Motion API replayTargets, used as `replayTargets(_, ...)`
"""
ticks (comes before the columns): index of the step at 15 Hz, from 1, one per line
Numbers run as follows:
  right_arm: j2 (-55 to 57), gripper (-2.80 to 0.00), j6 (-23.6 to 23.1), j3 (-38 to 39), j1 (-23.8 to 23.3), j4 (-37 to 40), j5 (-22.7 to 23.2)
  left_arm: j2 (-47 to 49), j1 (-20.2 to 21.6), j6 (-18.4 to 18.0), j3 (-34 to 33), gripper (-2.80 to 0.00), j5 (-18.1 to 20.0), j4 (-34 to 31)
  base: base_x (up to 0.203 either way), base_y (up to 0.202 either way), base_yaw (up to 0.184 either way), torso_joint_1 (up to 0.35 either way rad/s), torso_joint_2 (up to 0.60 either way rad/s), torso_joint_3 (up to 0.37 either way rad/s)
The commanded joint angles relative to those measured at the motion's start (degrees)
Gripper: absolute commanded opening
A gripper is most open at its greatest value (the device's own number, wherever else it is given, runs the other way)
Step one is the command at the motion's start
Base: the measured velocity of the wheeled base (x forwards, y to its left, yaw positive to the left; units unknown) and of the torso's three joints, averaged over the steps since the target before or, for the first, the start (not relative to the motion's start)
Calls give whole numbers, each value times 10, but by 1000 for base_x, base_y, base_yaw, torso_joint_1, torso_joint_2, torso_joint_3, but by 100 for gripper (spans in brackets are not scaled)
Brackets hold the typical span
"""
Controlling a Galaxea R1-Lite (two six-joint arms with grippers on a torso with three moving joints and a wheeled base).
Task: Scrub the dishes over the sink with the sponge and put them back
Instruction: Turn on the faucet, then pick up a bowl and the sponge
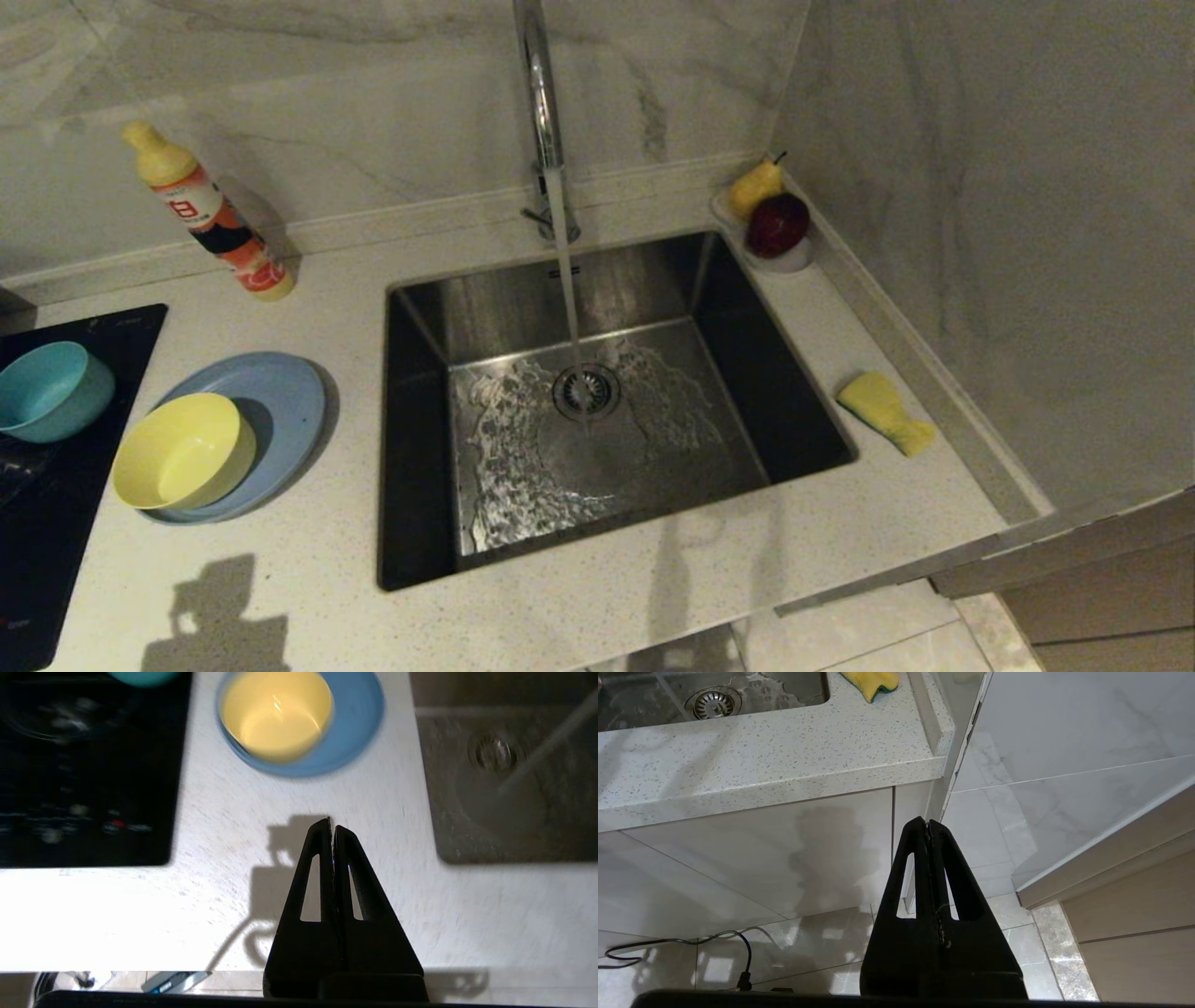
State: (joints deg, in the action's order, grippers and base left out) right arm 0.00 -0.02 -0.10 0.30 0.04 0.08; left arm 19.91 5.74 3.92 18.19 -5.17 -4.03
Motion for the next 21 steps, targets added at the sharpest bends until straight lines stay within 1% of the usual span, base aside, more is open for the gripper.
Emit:
replayTargets(1,-1,-280,0,0,0,0,0,-38,-11,-9,-102,-280,3,88,0,0,0,0,0,0)
replayTargets(2,-1,-280,-1,0,0,1,0,-40,-16,-16,-148,-280,4,161,0,0,0,0,0,0)
replayTargets(3,-1,-280,-1,0,0,0,0,-50,-33,-33,-182,-280,5,196,0,0,0,0,0,0)
replayTargets(4,-1,-280,0,0,0,0,0,-78,-49,-53,-197,-280,7,201,0,0,0,0,0,0)
replayTargets(5,-1,-280,-1,0,0,0,0,-113,-55,-64,-200,-280,11,183,0,0,0,0,0,0)
replayTargets(7,0,-280,-1,0,0,0,1,-184,-60,-66,-203,-280,32,129,0,0,0,0,0,0)
replayTargets(8,-2,-280,0,0,0,0,0,-202,-61,-65,-204,-280,39,119,0,0,0,0,0,0)
replayTargets(10,-1,-280,0,0,0,0,0,-199,-63,-44,-205,-280,42,92,0,0,0,0,0,0)
replayTargets(11,-2,-280,0,0,0,0,0,-199,-63,-58,-205,-280,45,92,0,0,0,0,0,0)
replayTargets(12,0,-280,0,0,0,0,0,-198,-63,-92,-205,-280,48,91,0,0,0,0,0,0)
replayTargets(13,-2,-280,0,0,0,0,0,-198,-63,-111,-205,-280,63,97,0,0,0,0,0,0)
replayTargets(14,-1,-280,-1,0,0,0,0,-199,-63,-97,-205,-280,64,97,0,0,0,0,0,0)
replayTargets(15,-1,-280,0,0,0,0,0,-199,-63,-65,-205,-280,54,98,0,0,0,0,0,0)
replayTargets(16,-1,-280,0,0,0,0,0,-199,-63,-49,-205,-280,44,99,0,0,0,0,0,0)
replayTargets(18,-1,-280,0,0,0,0,0,-199,-63,-45,-205,-280,45,102,0,0,0,0,0,0)
replayTargets(21,-1,-280,0,0,0,0,0,-199,-63,-28,-205,-280,38,112,0,0,0,0,0,0)
